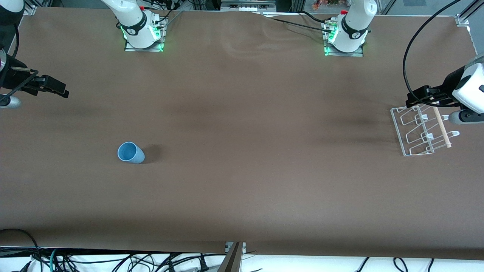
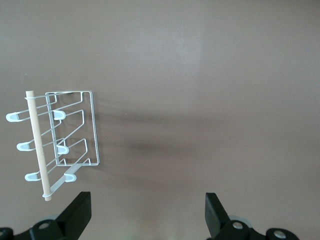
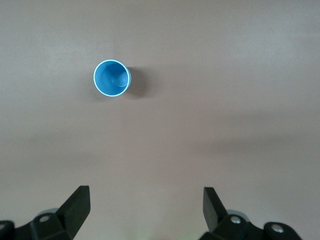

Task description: Transfer cup to left arm and place on rack

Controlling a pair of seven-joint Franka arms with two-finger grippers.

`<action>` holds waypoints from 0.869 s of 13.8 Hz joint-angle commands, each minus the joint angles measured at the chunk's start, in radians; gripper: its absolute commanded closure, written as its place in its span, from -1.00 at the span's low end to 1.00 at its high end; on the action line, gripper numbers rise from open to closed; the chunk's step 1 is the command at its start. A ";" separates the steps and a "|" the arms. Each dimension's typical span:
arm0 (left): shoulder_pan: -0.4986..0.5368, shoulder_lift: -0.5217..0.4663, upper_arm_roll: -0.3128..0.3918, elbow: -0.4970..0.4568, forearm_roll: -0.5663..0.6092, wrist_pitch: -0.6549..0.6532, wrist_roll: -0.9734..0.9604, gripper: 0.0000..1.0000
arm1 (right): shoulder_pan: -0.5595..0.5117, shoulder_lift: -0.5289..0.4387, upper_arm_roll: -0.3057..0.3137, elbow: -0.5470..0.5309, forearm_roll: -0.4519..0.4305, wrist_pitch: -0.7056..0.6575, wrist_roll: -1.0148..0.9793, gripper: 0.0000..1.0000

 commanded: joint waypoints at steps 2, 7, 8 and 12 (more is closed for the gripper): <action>-0.004 0.008 0.001 0.021 -0.012 0.001 -0.012 -1.00 | 0.005 -0.006 0.001 0.008 -0.001 -0.012 0.010 -1.00; -0.004 0.008 0.001 0.021 -0.012 0.001 -0.011 -1.00 | 0.005 -0.003 0.001 0.008 -0.001 -0.018 0.005 -1.00; -0.004 0.008 0.001 0.019 -0.012 0.001 -0.011 -1.00 | 0.003 0.002 0.001 0.008 0.000 -0.025 0.010 -1.00; -0.004 0.008 0.001 0.019 -0.012 0.001 -0.011 -1.00 | 0.003 0.005 -0.001 0.008 0.007 -0.028 0.001 -1.00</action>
